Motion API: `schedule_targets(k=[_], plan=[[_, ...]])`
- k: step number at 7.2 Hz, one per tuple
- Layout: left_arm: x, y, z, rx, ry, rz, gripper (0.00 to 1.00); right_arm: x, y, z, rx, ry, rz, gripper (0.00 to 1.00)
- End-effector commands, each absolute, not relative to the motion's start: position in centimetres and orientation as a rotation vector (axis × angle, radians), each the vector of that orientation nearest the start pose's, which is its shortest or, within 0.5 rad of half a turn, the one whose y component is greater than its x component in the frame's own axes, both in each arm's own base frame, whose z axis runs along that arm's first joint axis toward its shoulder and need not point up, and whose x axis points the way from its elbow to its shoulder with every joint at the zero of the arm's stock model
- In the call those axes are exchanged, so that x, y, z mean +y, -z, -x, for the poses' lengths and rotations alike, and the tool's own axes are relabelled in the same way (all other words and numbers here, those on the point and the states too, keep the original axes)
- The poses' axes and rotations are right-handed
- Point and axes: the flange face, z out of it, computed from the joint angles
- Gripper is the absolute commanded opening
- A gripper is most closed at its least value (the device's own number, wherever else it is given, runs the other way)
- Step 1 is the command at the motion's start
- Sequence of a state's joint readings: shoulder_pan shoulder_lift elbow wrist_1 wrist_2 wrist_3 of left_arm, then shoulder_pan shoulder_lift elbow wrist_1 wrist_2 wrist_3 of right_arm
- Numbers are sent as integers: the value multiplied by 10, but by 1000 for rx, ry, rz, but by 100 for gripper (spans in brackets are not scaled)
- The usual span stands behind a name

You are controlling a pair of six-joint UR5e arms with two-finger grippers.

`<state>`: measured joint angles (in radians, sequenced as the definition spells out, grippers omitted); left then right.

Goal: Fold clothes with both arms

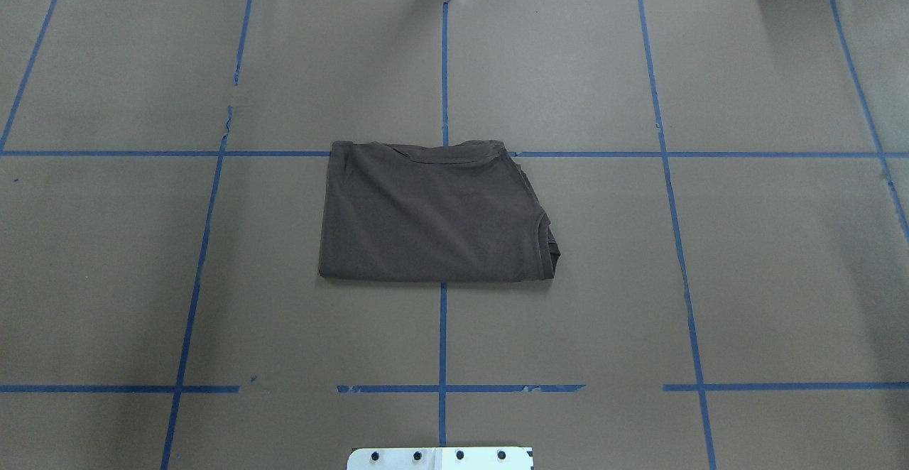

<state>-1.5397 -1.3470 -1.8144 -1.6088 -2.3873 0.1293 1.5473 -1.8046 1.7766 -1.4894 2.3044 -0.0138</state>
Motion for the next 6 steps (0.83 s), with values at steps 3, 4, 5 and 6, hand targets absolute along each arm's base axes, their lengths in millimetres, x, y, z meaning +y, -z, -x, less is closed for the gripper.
schedule_targets(k=[3, 4, 5, 6], plan=[[-388, -623, 58, 806, -180, -99, 100, -402, -624, -63, -744, 45, -75, 100], [-387, -622, 59, 805, -188, -111, 100, -403, -620, -63, -744, 47, -82, 100], [-393, -625, 58, 803, -188, -108, 100, -403, -618, -63, -745, 48, -85, 100], [-394, -621, 59, 794, -189, -114, 100, -403, -618, -63, -744, 48, -85, 100]])
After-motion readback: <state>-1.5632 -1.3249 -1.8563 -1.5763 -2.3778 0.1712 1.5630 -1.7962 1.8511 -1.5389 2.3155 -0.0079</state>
